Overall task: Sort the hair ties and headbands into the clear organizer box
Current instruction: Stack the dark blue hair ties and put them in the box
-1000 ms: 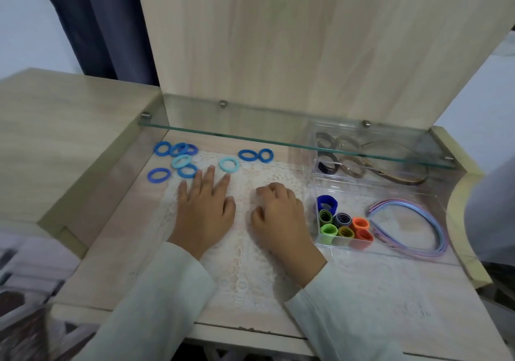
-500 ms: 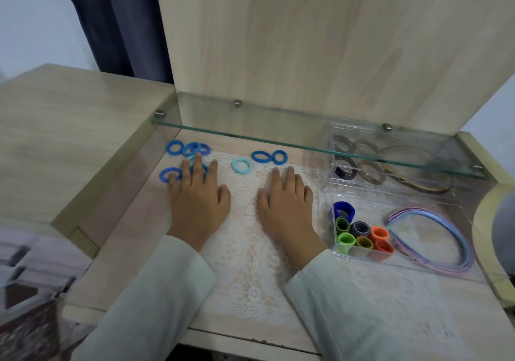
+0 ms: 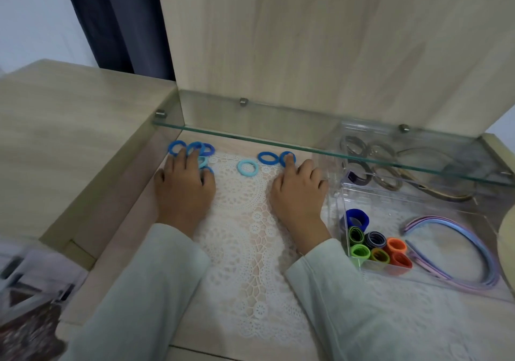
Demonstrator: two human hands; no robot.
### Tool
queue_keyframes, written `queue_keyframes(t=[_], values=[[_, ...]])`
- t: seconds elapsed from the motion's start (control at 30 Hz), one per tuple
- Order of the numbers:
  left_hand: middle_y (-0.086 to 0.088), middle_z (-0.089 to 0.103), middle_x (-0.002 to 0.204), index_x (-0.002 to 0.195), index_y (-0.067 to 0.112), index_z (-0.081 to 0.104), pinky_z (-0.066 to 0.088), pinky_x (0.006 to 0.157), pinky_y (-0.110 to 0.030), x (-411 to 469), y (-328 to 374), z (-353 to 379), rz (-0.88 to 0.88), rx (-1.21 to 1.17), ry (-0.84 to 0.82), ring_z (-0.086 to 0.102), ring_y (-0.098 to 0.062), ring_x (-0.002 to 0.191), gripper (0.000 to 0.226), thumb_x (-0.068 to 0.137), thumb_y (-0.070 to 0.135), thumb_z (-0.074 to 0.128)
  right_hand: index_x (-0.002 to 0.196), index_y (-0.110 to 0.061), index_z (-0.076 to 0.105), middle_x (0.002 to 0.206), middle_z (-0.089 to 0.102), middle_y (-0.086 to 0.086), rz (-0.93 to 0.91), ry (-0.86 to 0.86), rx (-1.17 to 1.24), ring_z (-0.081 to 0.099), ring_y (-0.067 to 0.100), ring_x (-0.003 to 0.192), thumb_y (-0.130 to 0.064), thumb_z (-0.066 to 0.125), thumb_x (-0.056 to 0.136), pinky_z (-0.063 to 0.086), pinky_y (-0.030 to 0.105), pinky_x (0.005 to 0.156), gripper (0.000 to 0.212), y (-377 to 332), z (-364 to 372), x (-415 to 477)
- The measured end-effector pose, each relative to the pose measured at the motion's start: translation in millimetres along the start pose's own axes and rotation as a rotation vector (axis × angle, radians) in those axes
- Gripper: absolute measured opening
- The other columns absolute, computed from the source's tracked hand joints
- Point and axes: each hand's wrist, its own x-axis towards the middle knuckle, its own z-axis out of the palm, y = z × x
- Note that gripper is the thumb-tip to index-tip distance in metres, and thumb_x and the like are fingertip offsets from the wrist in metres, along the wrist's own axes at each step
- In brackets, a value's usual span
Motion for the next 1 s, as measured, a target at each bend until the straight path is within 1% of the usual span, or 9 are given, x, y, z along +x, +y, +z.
queue_keyframes(t=[0.1, 0.27, 0.4, 0.53, 0.63, 0.7, 0.8, 0.9, 1.0], values=[[-0.016, 0.05, 0.144, 0.14, 0.008, 0.051, 0.037, 0.101, -0.051, -1.2, 2.9, -3.1, -0.042, -0.03, -0.017, 0.045, -0.034, 0.132, 0.061, 0.086, 0.032, 0.037, 0.126, -0.016, 0.056, 0.094, 0.052, 0.011, -0.007, 0.036, 0.01, 0.048, 0.029, 0.082, -0.03, 0.037, 0.083, 0.036, 0.037, 0.071, 0.049, 1.3, 5.2, 0.5], [-0.006, 0.044, 0.151, 0.143, 0.015, 0.048, 0.029, 0.111, -0.047, 0.0, 1.3, -4.5, -0.07, -0.129, -0.059, 0.04, -0.023, 0.138, 0.058, 0.089, 0.034, 0.035, 0.129, -0.015, 0.051, 0.115, 0.05, 0.008, -0.021, -0.042, 0.075, 0.044, 0.028, 0.102, -0.032, 0.041, 0.093, 0.034, 0.04, 0.083, 0.041, 9.1, 2.9, 1.6], [-0.002, 0.034, 0.158, 0.148, 0.021, 0.041, 0.019, 0.117, -0.047, -0.4, 0.0, -4.6, -0.026, -0.127, -0.131, 0.03, -0.019, 0.143, 0.051, 0.098, 0.03, 0.04, 0.118, -0.014, 0.058, 0.113, 0.053, 0.006, -0.008, -0.01, 0.128, 0.046, 0.027, 0.102, -0.031, 0.045, 0.094, 0.034, 0.04, 0.084, 0.033, 11.3, 1.8, 2.0], [0.003, 0.021, 0.163, 0.153, 0.03, 0.028, 0.014, 0.119, -0.052, -1.3, 1.2, -4.1, 0.018, -0.09, -0.221, 0.019, -0.017, 0.148, 0.053, 0.101, 0.032, 0.034, 0.112, -0.015, 0.062, 0.111, 0.057, 0.006, 0.003, 0.017, 0.166, 0.049, 0.029, 0.102, -0.026, 0.048, 0.095, 0.036, 0.041, 0.083, 0.025, 15.7, 3.8, 4.0], [0.004, 0.017, 0.164, 0.155, 0.032, 0.024, 0.009, 0.12, -0.05, -2.1, 3.3, -8.8, 0.011, -0.139, -0.25, 0.013, -0.016, 0.15, 0.054, 0.101, 0.031, 0.033, 0.109, -0.017, 0.066, 0.106, 0.061, 0.006, -0.006, 0.066, 0.185, 0.051, 0.03, 0.098, -0.021, 0.051, 0.095, 0.036, 0.04, 0.078, 0.021, 15.7, 5.8, 2.9], [0.002, 0.021, 0.163, 0.153, 0.027, 0.028, 0.012, 0.12, -0.048, -4.1, 2.6, -15.0, -0.003, -0.235, -0.214, 0.017, -0.017, 0.15, 0.056, 0.099, 0.023, 0.04, 0.104, -0.017, 0.068, 0.102, 0.063, 0.006, -0.011, 0.107, 0.176, 0.052, 0.03, 0.093, -0.02, 0.055, 0.093, 0.034, 0.039, 0.074, 0.017, 15.7, 7.6, 2.4], [-0.005, 0.038, 0.155, 0.148, 0.017, 0.04, 0.029, 0.116, -0.047, -9.5, -4.8, -24.2, -0.011, -0.394, -0.118, 0.035, -0.024, 0.142, 0.058, 0.091, 0.013, 0.05, 0.098, -0.016, 0.069, 0.097, 0.065, 0.004, -0.06, 0.16, 0.216, 0.054, 0.029, 0.09, -0.017, 0.058, 0.09, 0.034, 0.037, 0.073, 0.013, 16.0, 8.1, 2.7], [-0.004, 0.045, 0.149, 0.147, 0.015, 0.041, 0.035, 0.11, -0.035, -16.1, -9.8, -29.6, -0.074, -0.475, -0.1, 0.044, -0.022, 0.133, 0.061, 0.089, 0.002, 0.053, 0.098, -0.018, 0.068, 0.099, 0.065, -0.001, -0.187, 0.186, 0.333, 0.052, 0.024, 0.092, -0.018, 0.06, 0.09, 0.035, 0.035, 0.074, 0.011, 14.8, 5.5, 0.4], [0.001, 0.052, 0.128, 0.146, 0.021, 0.042, 0.038, 0.093, -0.027, -20.1, -13.3, -30.7, -0.165, -0.517, -0.104, 0.052, -0.014, 0.106, 0.06, 0.091, 0.001, 0.051, 0.097, -0.021, 0.068, 0.101, 0.064, -0.009, -0.317, 0.177, 0.436, 0.047, 0.016, 0.093, -0.02, 0.063, 0.088, 0.035, 0.032, 0.074, 0.01, 12.3, 1.4, -4.2]])
